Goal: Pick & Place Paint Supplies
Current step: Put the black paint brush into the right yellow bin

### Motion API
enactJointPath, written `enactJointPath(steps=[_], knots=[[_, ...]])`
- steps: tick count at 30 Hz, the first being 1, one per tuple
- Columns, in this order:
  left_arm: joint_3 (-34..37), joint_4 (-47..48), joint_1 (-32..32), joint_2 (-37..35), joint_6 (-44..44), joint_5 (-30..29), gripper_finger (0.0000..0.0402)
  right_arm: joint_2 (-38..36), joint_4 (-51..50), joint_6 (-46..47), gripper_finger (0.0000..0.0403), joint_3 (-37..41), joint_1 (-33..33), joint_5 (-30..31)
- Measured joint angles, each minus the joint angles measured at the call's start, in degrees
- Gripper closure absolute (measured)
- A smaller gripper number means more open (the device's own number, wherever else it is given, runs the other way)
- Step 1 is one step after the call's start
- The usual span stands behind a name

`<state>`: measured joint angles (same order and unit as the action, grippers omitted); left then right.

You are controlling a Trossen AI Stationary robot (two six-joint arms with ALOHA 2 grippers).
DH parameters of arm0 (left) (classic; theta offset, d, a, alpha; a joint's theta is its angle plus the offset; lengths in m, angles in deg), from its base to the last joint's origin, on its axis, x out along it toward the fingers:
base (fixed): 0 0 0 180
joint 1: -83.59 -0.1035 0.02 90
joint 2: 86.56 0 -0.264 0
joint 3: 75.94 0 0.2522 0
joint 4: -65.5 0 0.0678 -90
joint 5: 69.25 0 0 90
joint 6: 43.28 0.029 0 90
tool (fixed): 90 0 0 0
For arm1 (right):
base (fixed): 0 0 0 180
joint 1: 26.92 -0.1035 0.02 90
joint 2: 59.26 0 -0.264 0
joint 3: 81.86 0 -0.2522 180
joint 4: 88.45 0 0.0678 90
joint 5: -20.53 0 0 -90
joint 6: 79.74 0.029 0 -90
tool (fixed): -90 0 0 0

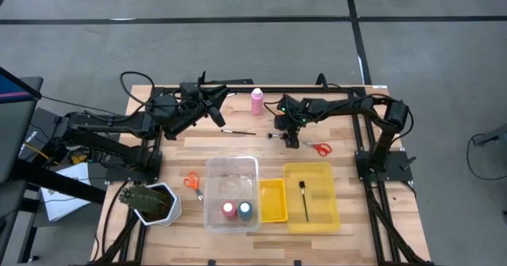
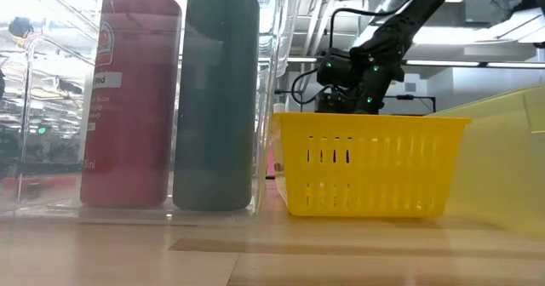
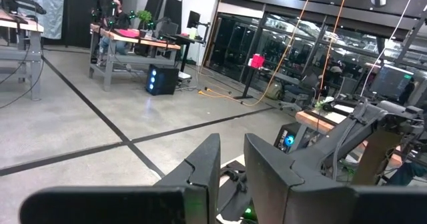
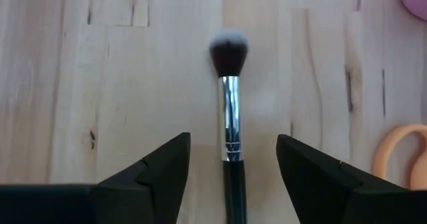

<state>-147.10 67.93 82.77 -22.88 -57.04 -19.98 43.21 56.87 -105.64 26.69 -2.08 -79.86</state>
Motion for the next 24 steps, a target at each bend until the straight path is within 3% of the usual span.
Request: enactJointPath(steps=[14,24], knots=[[0.00,0.00,0.00,0.00,0.00,0.02,0.0339,-0.32,1.73,3.66,0.0248,5.15,0.74,2.67],[0.00,-0.05,0.00,0.00,-0.15,0.02,0.0339,-0.22,1.25,7.07,0.0372,5.31,-0.20,3.38]])
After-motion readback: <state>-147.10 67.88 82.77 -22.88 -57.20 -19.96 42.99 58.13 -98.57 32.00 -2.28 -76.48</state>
